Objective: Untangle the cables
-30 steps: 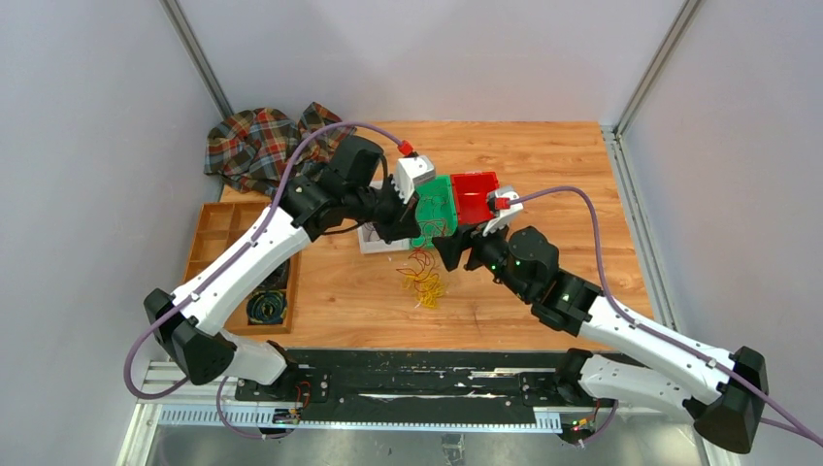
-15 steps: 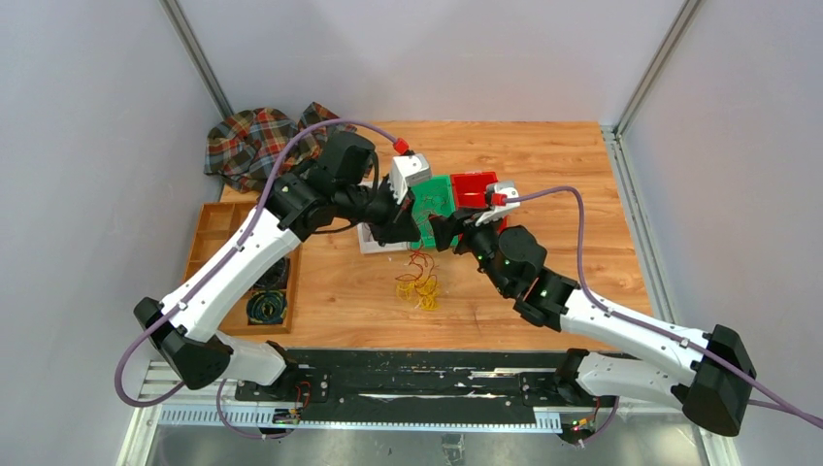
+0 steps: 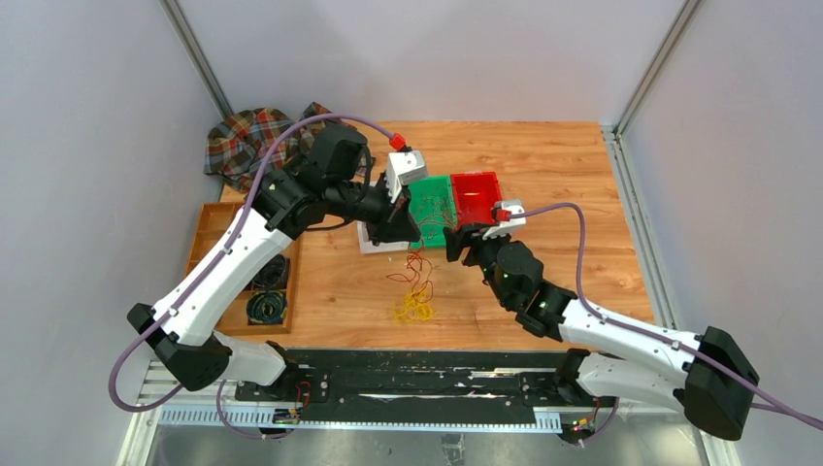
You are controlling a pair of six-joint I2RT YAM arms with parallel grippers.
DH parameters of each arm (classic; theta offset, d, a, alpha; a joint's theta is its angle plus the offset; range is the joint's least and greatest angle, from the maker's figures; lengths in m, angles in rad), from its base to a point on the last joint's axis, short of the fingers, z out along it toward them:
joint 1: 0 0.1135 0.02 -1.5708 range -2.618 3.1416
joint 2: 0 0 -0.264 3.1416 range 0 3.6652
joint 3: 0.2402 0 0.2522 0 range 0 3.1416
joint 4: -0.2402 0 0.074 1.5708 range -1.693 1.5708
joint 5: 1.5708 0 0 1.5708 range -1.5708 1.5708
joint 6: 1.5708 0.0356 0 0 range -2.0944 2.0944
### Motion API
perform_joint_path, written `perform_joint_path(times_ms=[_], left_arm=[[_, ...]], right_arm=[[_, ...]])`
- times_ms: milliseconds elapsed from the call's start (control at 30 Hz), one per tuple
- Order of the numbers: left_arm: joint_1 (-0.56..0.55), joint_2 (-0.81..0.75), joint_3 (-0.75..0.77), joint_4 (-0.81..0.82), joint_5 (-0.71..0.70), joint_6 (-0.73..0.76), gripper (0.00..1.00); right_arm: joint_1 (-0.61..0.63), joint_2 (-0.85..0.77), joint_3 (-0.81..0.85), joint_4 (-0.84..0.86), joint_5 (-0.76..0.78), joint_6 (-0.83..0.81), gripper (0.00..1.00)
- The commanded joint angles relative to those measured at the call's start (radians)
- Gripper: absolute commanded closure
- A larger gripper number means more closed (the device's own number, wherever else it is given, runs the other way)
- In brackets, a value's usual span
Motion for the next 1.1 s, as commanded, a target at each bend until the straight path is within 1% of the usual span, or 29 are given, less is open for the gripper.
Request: perform_joint_path(times_ms=[0, 133, 233, 333, 433, 467, 533, 633, 700, 767, 800, 867, 933, 1067], left_arm=[[-0.008, -0.026, 0.039, -0.016, -0.004, 0.038, 0.99], [-0.008, -0.026, 0.044, -0.016, -0.024, 0.073, 0.99], [-0.009, -0.026, 0.063, -0.037, -0.067, 0.144, 0.99], [-0.009, -0.033, 0.073, -0.049, -0.133, 0.240, 1.00], [-0.010, -0.038, 0.074, -0.049, -0.169, 0.308, 1.00], [-0.013, -0.040, 0.072, -0.049, -0.170, 0.348, 1.00], [-0.022, -0.044, 0.067, -0.049, -0.161, 0.390, 1.00], [-0.038, -0.049, 0.062, -0.049, -0.150, 0.438, 1.00], [-0.042, -0.048, 0.068, -0.058, -0.131, 0.467, 1.00], [-0.047, -0.048, 0.075, -0.062, -0.125, 0.485, 1.00], [-0.050, -0.047, 0.081, -0.062, -0.124, 0.490, 1.00], [-0.055, -0.045, 0.096, -0.064, -0.125, 0.503, 1.00], [-0.059, -0.042, 0.110, -0.065, -0.132, 0.517, 1.00], [-0.064, -0.039, 0.128, -0.065, -0.145, 0.533, 1.00]], right_arm=[[-0.017, -0.080, -0.033, 0.022, -0.059, 0.039, 0.29], [-0.016, -0.161, -0.031, -0.031, -0.140, 0.070, 0.26], [-0.017, -0.234, -0.035, -0.057, -0.242, 0.080, 0.25], [-0.019, -0.334, -0.020, -0.159, -0.323, 0.092, 0.23], [-0.027, -0.425, 0.011, -0.258, -0.343, 0.083, 0.22], [-0.052, -0.461, 0.051, -0.314, -0.365, 0.060, 0.21], [-0.080, -0.445, 0.105, -0.357, -0.392, 0.044, 0.21], [-0.155, -0.359, 0.194, -0.388, -0.511, 0.034, 0.21], [-0.220, -0.280, 0.261, -0.393, -0.640, 0.039, 0.21], [-0.287, -0.190, 0.308, -0.382, -0.828, 0.043, 0.22], [-0.307, -0.146, 0.329, -0.381, -0.893, 0.043, 0.23], [-0.314, -0.062, 0.364, -0.368, -1.008, 0.032, 0.24], [-0.314, -0.013, 0.373, -0.309, -1.138, 0.040, 0.24], [-0.292, 0.030, 0.357, -0.187, -1.249, 0.071, 0.24]])
